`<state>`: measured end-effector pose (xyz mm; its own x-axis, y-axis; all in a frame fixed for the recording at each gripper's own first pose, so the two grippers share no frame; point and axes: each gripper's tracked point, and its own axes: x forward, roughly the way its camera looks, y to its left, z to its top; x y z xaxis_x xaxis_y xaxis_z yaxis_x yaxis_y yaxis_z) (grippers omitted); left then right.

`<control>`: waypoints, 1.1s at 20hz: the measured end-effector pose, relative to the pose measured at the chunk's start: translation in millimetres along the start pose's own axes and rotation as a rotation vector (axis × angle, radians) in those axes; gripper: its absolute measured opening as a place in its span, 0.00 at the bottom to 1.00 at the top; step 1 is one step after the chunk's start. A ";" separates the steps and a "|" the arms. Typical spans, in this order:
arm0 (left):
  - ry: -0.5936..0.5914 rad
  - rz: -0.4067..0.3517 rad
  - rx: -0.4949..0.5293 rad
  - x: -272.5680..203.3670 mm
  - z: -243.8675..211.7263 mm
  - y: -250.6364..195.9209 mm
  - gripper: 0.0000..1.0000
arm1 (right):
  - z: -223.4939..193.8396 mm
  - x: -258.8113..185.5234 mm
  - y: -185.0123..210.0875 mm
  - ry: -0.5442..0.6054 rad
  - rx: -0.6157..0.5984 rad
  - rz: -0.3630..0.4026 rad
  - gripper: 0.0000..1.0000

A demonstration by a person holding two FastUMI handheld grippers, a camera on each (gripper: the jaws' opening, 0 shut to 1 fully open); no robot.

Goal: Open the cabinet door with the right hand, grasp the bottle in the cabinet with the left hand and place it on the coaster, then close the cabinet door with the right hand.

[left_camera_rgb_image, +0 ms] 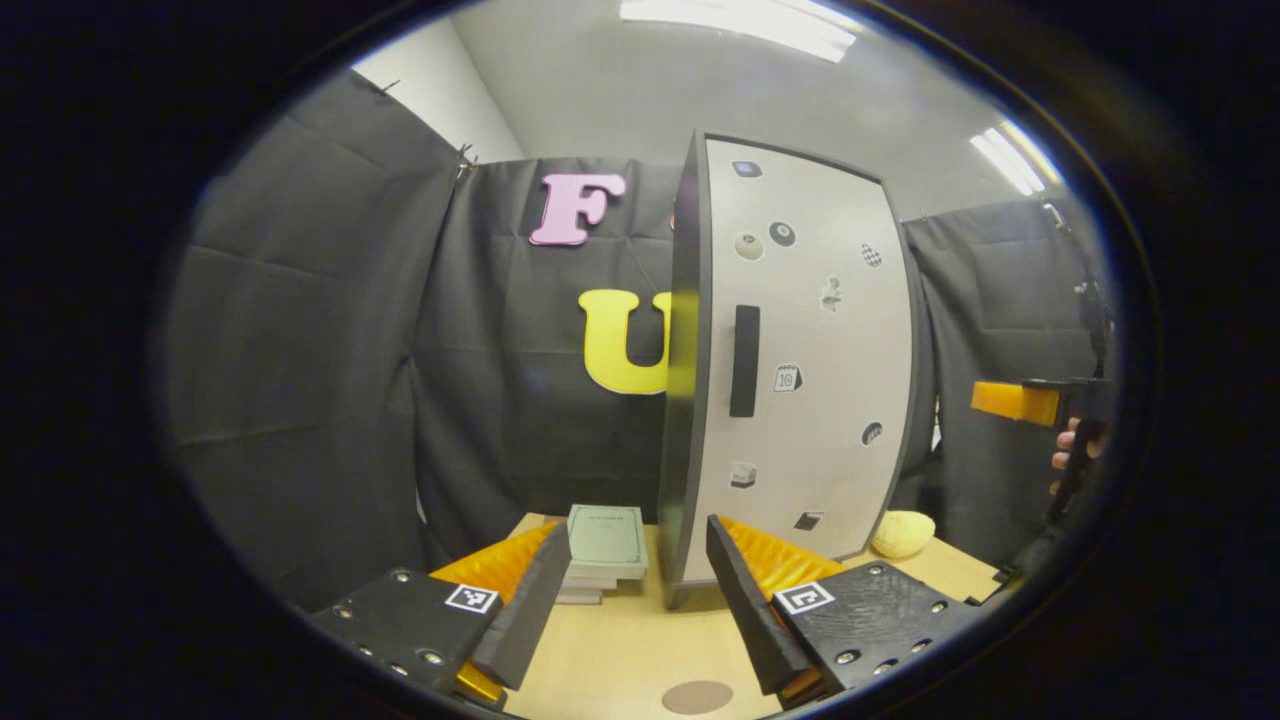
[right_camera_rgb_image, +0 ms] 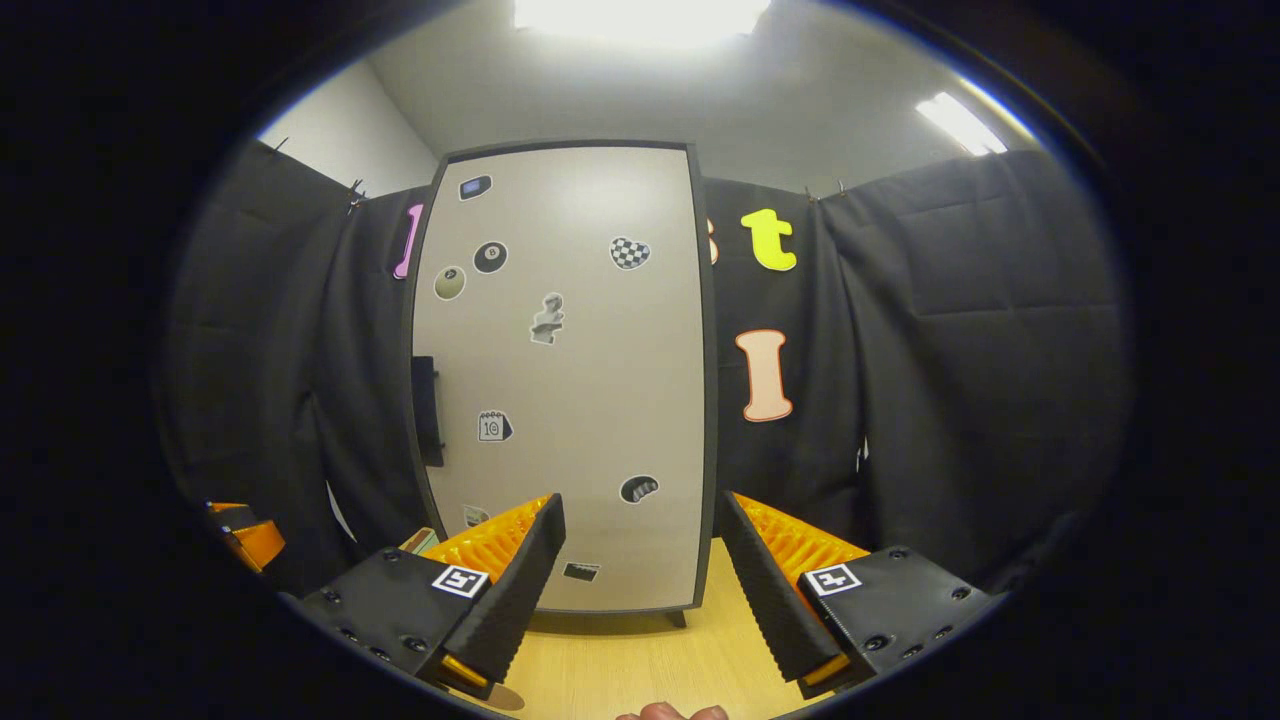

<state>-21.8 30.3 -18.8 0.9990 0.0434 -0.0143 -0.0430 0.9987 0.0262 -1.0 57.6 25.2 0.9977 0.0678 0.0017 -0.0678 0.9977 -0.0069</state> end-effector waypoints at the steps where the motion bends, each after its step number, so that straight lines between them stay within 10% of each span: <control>1: 0.003 0.003 -0.002 -0.2 -0.9 1.3 0.84 | 4.6 2.5 3.5 -0.006 -0.002 0.005 0.99; 22: 0.084 0.229 -0.087 -22.0 -51.3 112.8 0.82 | 83.4 113.0 201.7 -0.107 -0.012 0.267 0.99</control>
<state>-49.4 143.3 -66.9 0.9585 0.2668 -0.1007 -0.2725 0.9610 -0.0475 97.9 267.0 107.4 0.9384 0.3295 0.1038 -0.3279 0.9441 -0.0328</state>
